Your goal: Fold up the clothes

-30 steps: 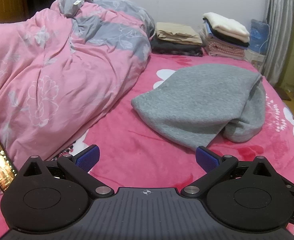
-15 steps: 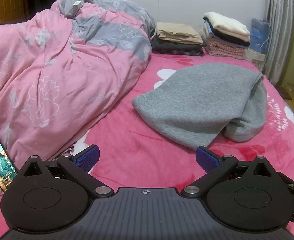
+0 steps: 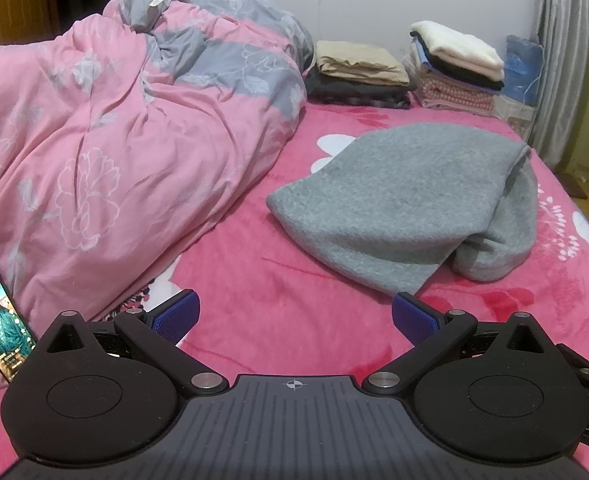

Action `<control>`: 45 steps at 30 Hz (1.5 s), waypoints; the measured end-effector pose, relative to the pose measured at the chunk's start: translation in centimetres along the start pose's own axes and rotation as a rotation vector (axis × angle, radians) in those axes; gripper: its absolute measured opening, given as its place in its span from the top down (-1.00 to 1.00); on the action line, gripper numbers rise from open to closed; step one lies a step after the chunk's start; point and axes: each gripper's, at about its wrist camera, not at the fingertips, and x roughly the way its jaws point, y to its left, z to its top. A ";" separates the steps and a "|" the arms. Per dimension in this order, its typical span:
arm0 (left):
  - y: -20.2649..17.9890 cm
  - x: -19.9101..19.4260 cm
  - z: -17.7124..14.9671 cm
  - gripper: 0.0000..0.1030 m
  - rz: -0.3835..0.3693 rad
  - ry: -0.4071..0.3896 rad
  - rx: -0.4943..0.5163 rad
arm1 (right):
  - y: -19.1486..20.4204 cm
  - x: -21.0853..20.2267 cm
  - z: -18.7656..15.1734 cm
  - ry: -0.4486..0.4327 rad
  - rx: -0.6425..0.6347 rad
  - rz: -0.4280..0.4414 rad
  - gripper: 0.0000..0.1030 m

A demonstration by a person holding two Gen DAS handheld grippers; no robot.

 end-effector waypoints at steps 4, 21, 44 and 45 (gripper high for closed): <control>0.0 0.0 0.0 -1.00 -0.037 -0.005 0.030 | 0.0 0.0 0.0 0.001 0.001 0.000 -1.00; -0.3 -0.1 -0.7 -1.00 -0.113 -0.099 0.047 | -0.4 0.2 -0.3 -0.001 0.019 0.009 -1.00; -1.3 6.9 0.4 -1.00 -0.221 -0.136 0.111 | -3.8 7.9 4.1 -0.088 -0.067 0.341 -1.00; -1.4 7.3 0.6 -1.00 -0.223 -0.138 0.118 | -4.3 8.5 4.7 -0.090 -0.054 0.357 -1.00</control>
